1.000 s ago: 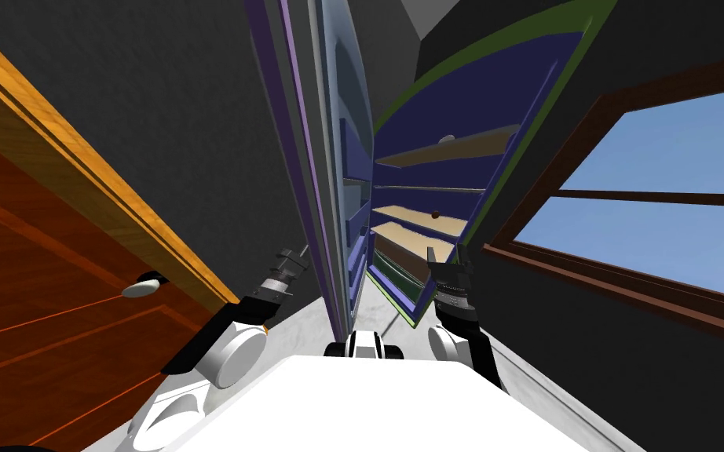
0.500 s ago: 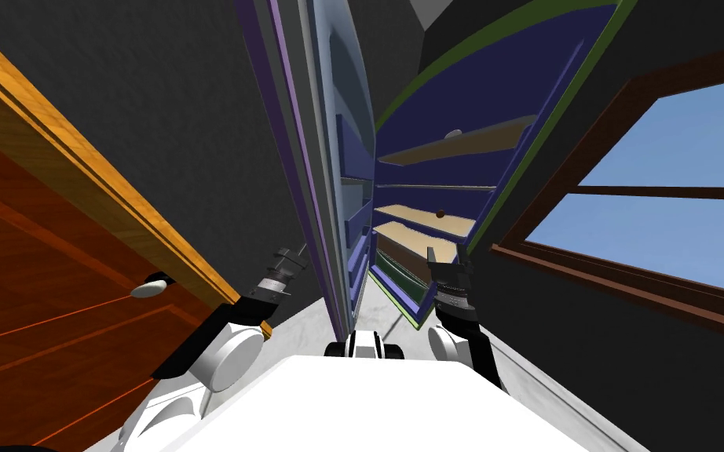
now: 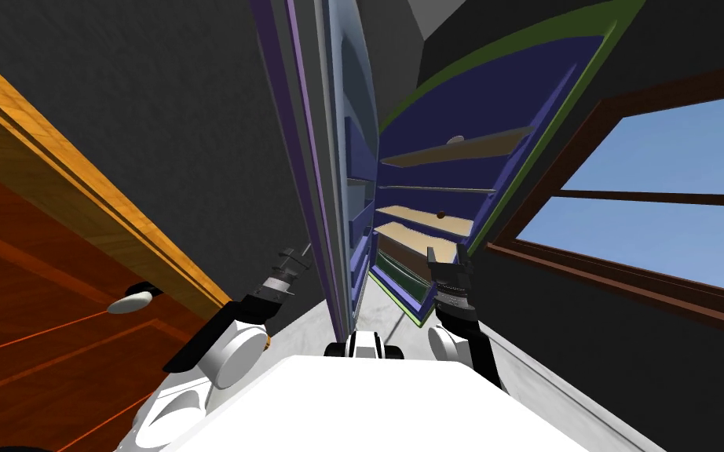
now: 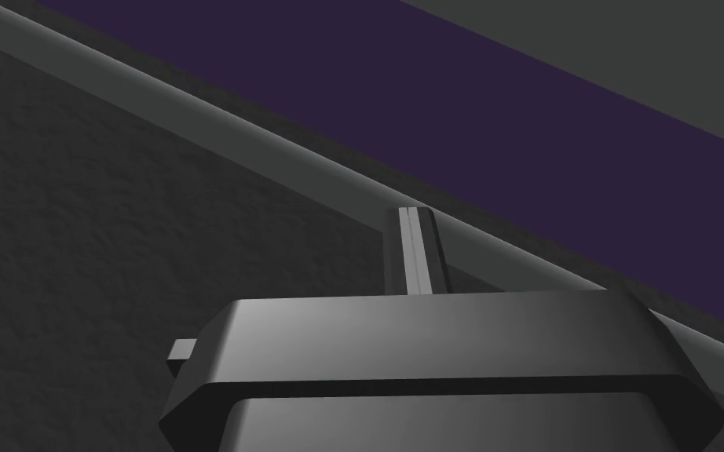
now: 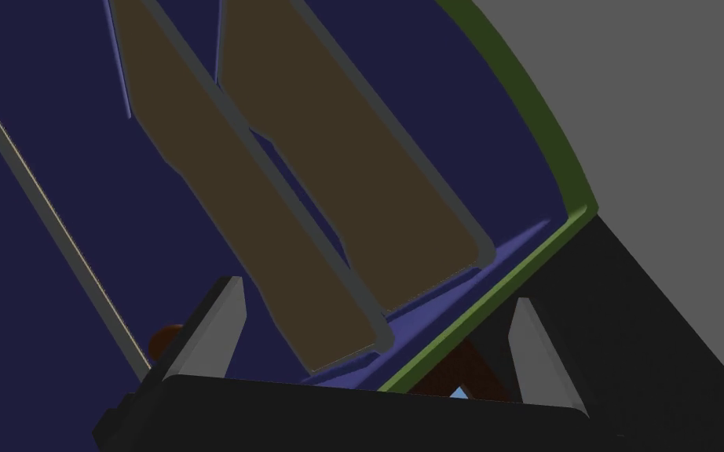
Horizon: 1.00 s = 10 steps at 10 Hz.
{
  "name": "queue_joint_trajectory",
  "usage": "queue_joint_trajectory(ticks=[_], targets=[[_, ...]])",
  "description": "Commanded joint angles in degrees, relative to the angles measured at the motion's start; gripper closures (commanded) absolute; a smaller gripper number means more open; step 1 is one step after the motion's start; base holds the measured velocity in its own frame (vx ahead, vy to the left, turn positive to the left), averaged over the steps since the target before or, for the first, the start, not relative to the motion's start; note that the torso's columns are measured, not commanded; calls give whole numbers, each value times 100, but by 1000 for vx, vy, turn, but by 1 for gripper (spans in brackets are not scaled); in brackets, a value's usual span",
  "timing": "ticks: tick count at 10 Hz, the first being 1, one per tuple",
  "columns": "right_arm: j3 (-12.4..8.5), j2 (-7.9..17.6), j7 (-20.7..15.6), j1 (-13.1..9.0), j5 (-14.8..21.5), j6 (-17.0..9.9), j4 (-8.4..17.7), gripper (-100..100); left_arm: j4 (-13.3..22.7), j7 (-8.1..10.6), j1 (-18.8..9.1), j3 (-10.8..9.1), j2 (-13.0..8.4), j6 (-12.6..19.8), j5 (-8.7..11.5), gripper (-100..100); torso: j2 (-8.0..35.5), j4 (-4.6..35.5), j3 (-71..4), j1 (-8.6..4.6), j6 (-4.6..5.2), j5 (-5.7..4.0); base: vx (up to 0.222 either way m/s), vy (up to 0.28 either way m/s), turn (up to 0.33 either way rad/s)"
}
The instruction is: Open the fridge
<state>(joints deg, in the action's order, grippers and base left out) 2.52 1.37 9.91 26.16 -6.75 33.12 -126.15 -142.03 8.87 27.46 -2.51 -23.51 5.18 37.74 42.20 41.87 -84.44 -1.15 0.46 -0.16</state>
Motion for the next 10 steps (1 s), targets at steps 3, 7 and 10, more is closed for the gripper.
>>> queue_joint_trajectory(ticks=[3, 7, 10], targets=[[0, -1, 0, 2, 0, 1, -1, 0, -177, 62, 54, -57, 20, 70, 99, -100, 3, 16, -3, 18, -14, -3, 38, 36, 114], [2, -1, 0, -1, 0, 0, 0, 0, -76, 16, 3, -33, 22, -29, 36, 100, 20, 34, -1, 62, -19, 4, -11, 8, -32], [-1, 1, 0, 0, 0, 0, 0, 0, 34, 4, -25, 169, -128, -4, 46, -100, 6, 13, 1, 62, -6, 12, 10, 130, -119]])
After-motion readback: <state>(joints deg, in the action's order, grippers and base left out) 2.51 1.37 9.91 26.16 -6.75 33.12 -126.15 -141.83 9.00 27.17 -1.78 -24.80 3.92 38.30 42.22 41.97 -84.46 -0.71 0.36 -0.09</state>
